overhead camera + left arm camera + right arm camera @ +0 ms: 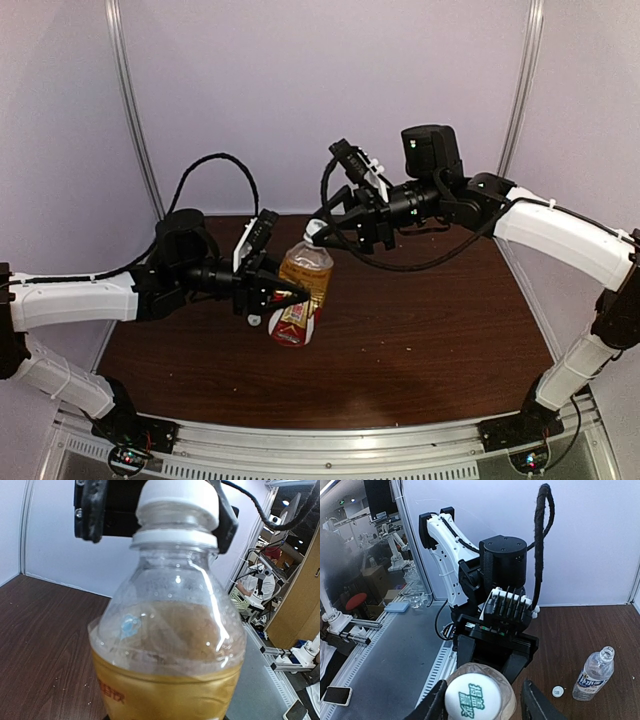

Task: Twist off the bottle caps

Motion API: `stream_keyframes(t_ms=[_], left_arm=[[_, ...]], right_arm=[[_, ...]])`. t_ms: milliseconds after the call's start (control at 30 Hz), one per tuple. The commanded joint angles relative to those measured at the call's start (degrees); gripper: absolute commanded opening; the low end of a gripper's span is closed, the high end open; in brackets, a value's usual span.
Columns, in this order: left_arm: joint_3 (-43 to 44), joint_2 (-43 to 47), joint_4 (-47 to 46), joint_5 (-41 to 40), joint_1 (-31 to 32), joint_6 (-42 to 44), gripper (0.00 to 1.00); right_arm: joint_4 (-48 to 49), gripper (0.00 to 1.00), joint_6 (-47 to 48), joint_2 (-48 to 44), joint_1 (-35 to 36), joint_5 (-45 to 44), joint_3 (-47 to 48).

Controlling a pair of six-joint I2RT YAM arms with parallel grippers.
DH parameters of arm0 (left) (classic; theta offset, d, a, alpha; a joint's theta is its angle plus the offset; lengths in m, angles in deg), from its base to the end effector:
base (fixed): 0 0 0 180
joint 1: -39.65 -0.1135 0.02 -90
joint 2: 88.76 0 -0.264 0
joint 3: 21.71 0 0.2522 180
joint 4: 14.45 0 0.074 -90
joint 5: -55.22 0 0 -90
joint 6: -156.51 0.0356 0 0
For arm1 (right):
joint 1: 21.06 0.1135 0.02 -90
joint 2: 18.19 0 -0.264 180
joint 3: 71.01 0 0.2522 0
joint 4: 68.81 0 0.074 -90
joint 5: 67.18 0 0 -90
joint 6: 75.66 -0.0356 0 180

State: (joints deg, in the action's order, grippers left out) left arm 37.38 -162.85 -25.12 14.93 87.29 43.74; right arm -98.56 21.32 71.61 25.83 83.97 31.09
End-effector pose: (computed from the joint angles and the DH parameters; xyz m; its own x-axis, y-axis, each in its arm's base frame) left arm 0.1740 -0.2311 0.2948 -0.4302 0.1003 -0.8971 0.8934 -0.0949 -0.4390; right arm 0.2181 0.2786 0.4039 -0.0912 -0.1832 -0.9788 -0.9414 -0.3048 0.1448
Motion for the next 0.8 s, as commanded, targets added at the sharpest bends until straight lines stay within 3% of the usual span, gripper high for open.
stream_keyframes(t_ms=[0, 200, 433, 767], left_arm=[[1.2, 1.8, -4.9, -1.6, -0.2, 1.7, 0.36], [2.1, 1.9, -0.8, -5.4, -0.2, 3.9, 0.36], [2.3, 1.5, 0.3, -8.0, -0.2, 4.4, 0.36], [3.0, 0.9, 1.7, -10.9, -0.3, 4.8, 0.36]], right_arm=[[0.1, 0.53, -2.2, -1.1, -0.3, -2.1, -1.6], [4.4, 0.71, -9.5, -3.4, -0.3, -7.2, -3.3], [8.7, 0.77, -19.0, -5.7, -0.2, -13.6, -4.9], [9.6, 0.77, -28.2, -5.4, 1.6, -22.1, -5.1]])
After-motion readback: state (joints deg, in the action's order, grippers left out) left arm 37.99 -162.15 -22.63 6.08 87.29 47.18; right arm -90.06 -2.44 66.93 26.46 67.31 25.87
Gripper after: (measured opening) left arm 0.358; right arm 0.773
